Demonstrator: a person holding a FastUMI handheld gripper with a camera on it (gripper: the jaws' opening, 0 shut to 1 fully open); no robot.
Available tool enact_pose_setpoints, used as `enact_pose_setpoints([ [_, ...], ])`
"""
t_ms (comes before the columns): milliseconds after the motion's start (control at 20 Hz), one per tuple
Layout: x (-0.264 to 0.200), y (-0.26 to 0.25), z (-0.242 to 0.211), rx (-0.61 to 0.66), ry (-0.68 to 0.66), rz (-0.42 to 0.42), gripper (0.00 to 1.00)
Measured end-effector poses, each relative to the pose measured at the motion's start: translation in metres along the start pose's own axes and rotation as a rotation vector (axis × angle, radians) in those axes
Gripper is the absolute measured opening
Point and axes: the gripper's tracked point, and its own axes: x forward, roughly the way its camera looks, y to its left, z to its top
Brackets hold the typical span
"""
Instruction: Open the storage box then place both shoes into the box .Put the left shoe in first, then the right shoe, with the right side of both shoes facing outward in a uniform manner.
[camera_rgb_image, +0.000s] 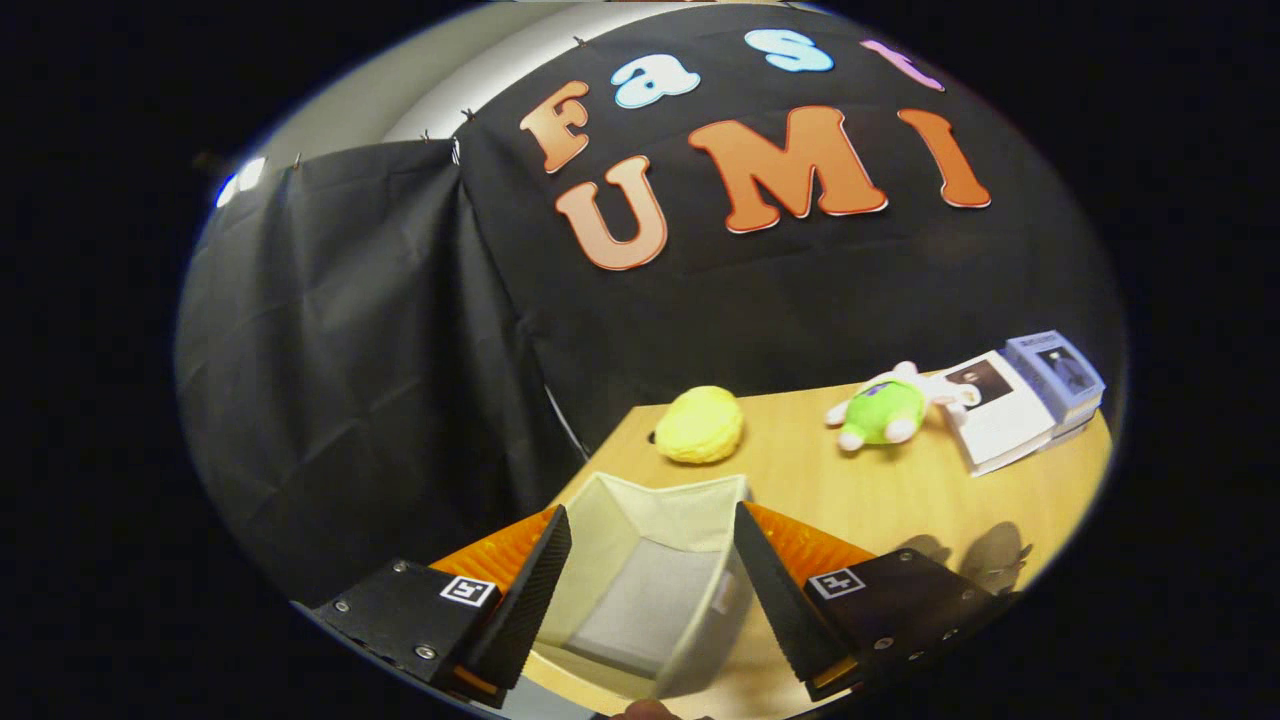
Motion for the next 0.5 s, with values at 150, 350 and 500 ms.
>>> enact_pose_setpoints([
  [150, -0.019, -0.029, -0.023, 0.048, 0.078, 0.008, 0.98],
  [350, -0.036, -0.083, -0.054, 0.048, 0.139, -0.088, 0.98],
  [500, -0.046, -0.119, -0.082, 0.065, 0.194, -0.144, 0.97],
])
